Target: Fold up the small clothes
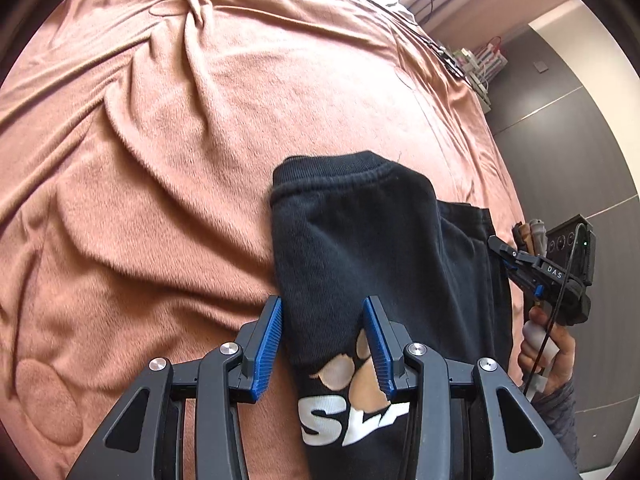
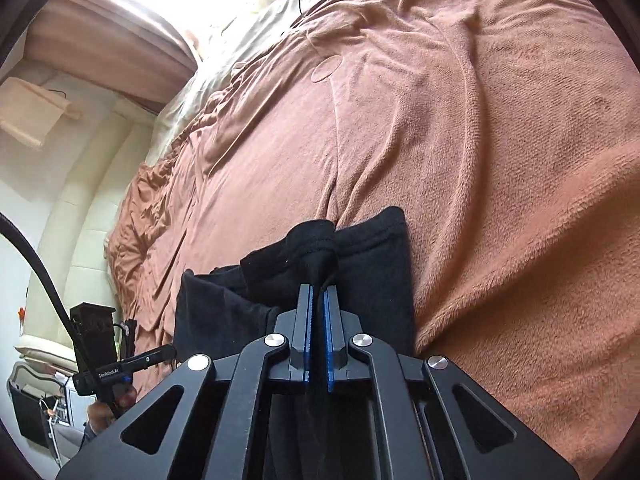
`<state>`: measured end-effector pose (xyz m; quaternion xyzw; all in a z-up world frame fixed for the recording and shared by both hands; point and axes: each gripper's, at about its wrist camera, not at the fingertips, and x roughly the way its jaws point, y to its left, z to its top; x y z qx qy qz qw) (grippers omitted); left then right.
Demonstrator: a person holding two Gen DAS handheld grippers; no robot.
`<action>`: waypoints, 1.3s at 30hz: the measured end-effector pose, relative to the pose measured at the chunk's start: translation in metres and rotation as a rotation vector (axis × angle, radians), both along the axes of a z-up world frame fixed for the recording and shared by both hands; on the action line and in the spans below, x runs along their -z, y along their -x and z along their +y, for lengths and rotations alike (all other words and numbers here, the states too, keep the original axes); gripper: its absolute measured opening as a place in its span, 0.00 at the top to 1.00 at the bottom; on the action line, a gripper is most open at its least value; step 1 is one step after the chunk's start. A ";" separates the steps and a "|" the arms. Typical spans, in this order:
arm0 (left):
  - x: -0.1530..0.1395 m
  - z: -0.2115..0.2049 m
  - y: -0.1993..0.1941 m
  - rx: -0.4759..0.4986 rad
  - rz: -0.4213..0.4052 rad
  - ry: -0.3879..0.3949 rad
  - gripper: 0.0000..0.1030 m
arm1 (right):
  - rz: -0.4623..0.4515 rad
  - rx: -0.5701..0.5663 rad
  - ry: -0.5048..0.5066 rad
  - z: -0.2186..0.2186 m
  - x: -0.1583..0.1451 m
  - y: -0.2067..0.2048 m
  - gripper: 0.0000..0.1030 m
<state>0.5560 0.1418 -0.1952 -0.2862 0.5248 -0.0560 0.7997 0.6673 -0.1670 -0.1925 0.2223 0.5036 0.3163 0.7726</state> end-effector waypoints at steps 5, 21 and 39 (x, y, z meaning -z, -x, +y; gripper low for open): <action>0.003 0.002 -0.005 -0.015 -0.004 -0.003 0.59 | -0.074 0.030 0.059 -0.012 -0.017 0.020 1.00; 0.004 0.005 -0.019 -0.035 -0.008 -0.041 0.59 | -0.140 0.067 0.359 0.013 -0.031 0.039 0.94; 0.011 0.007 -0.018 -0.053 0.000 0.045 0.59 | 0.034 -0.056 0.035 -0.015 -0.005 0.011 0.52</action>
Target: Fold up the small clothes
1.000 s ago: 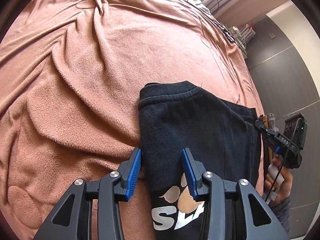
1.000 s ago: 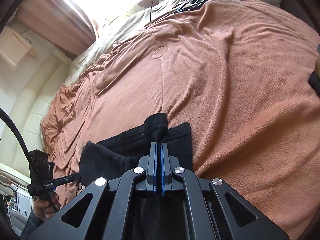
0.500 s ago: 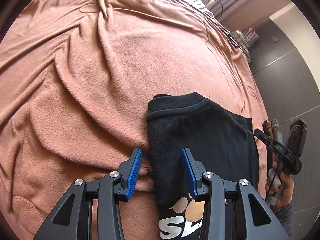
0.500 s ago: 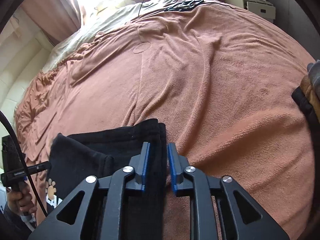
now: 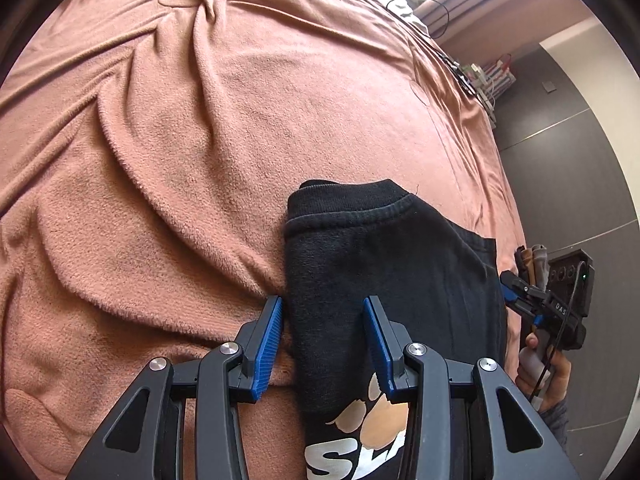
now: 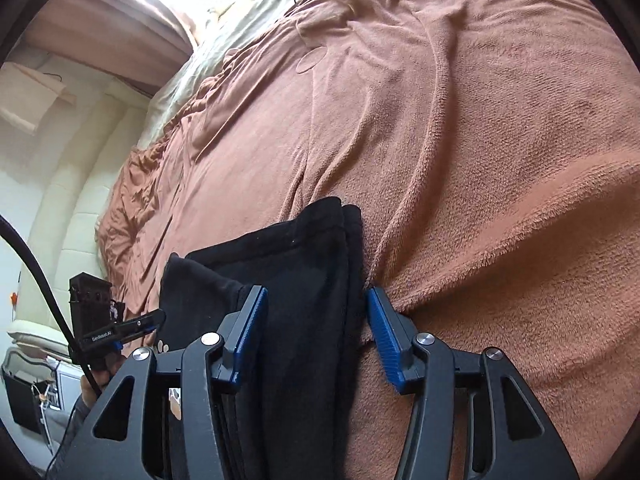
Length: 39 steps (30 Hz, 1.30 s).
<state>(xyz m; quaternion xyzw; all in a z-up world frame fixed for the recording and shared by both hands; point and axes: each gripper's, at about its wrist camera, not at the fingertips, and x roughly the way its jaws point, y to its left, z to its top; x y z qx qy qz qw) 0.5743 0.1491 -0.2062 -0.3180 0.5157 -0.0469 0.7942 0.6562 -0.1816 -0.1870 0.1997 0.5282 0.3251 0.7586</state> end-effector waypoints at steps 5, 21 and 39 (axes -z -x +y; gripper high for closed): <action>0.007 0.002 0.001 -0.012 -0.004 0.070 0.64 | 0.063 -0.119 -0.111 -0.004 0.012 -0.005 0.52; 0.015 0.002 -0.012 -0.037 -0.033 0.117 0.76 | 0.032 -0.205 -0.068 0.036 0.024 -0.026 0.77; -0.049 -0.011 0.013 -0.025 -0.166 0.077 0.93 | -0.181 -0.155 0.157 0.067 -0.065 0.055 0.91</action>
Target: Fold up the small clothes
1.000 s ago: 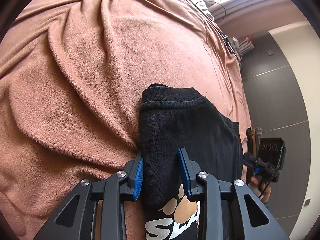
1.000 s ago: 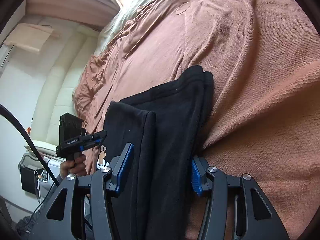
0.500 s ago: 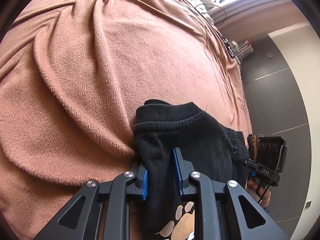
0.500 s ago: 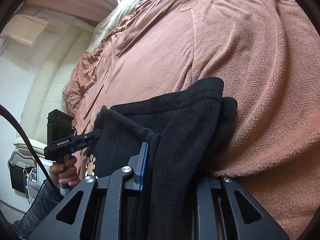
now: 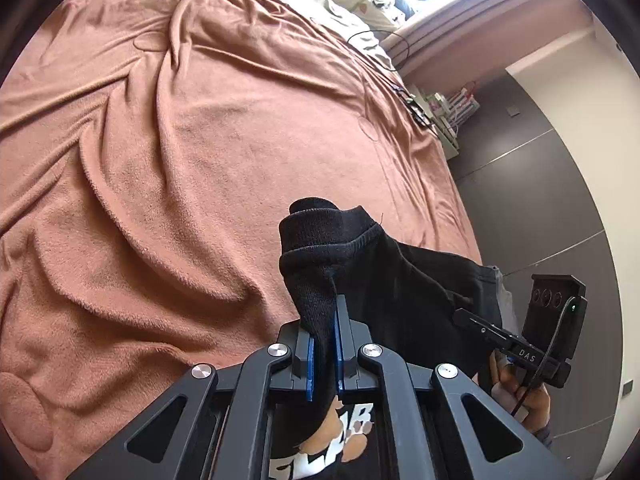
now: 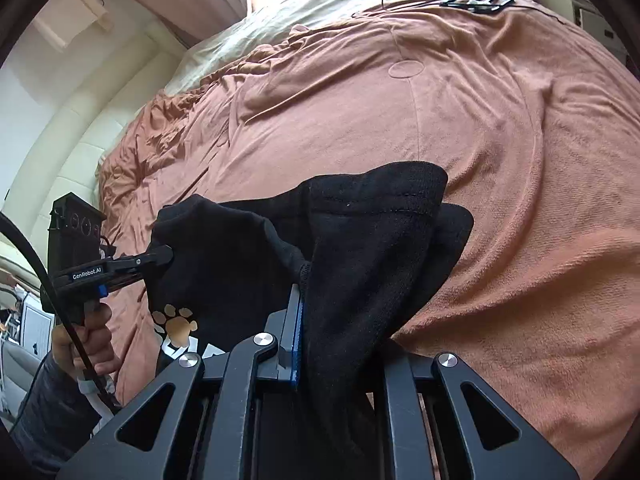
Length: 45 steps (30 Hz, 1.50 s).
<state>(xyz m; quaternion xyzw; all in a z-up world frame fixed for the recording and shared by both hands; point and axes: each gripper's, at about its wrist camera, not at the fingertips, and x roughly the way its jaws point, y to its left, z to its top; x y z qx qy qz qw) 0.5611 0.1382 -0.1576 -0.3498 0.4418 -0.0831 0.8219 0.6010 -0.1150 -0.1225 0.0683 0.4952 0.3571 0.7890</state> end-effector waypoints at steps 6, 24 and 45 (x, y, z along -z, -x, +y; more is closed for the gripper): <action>-0.031 -0.009 0.027 -0.011 -0.058 0.002 0.93 | -0.066 0.043 0.005 -0.011 -0.039 0.052 0.91; -0.121 -0.041 0.114 0.023 -0.236 0.017 0.94 | -0.255 0.096 -0.039 -0.080 -0.110 0.183 0.92; -0.211 -0.072 0.187 0.100 -0.390 -0.005 0.94 | -0.419 0.133 -0.063 -0.125 -0.177 0.298 0.92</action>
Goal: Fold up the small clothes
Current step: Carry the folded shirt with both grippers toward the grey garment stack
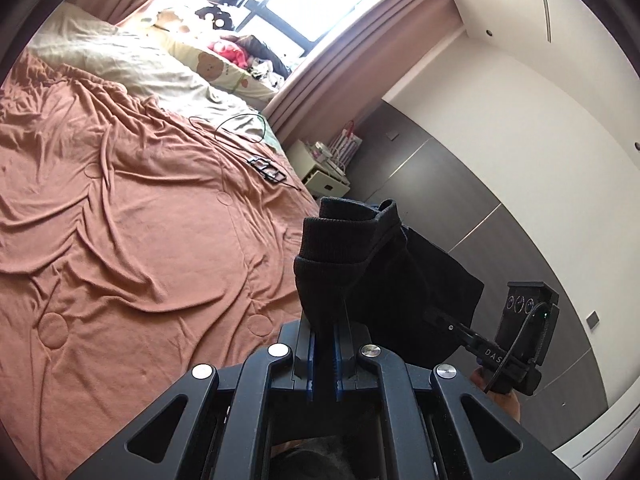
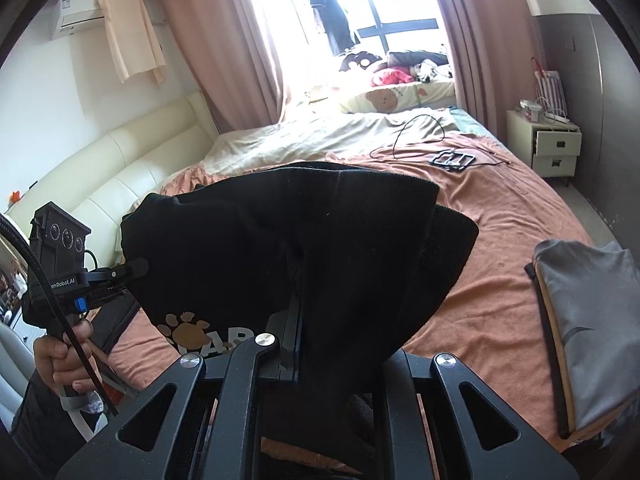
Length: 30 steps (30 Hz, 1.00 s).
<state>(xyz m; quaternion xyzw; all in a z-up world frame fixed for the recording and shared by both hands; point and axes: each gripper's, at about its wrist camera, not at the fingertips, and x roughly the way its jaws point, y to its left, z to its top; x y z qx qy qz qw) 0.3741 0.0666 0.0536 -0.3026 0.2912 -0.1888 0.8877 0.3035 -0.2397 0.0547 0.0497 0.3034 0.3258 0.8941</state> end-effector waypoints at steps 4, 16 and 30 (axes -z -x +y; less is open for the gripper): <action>-0.009 -0.013 -0.003 0.017 -0.018 -0.001 0.94 | -0.017 0.005 -0.003 -0.015 -0.002 -0.002 0.92; -0.044 -0.093 -0.035 0.163 -0.054 -0.033 0.94 | -0.088 0.137 0.021 -0.077 -0.027 0.015 0.92; -0.095 -0.222 -0.073 0.364 -0.110 -0.080 0.94 | -0.182 0.329 0.080 -0.134 -0.060 0.057 0.92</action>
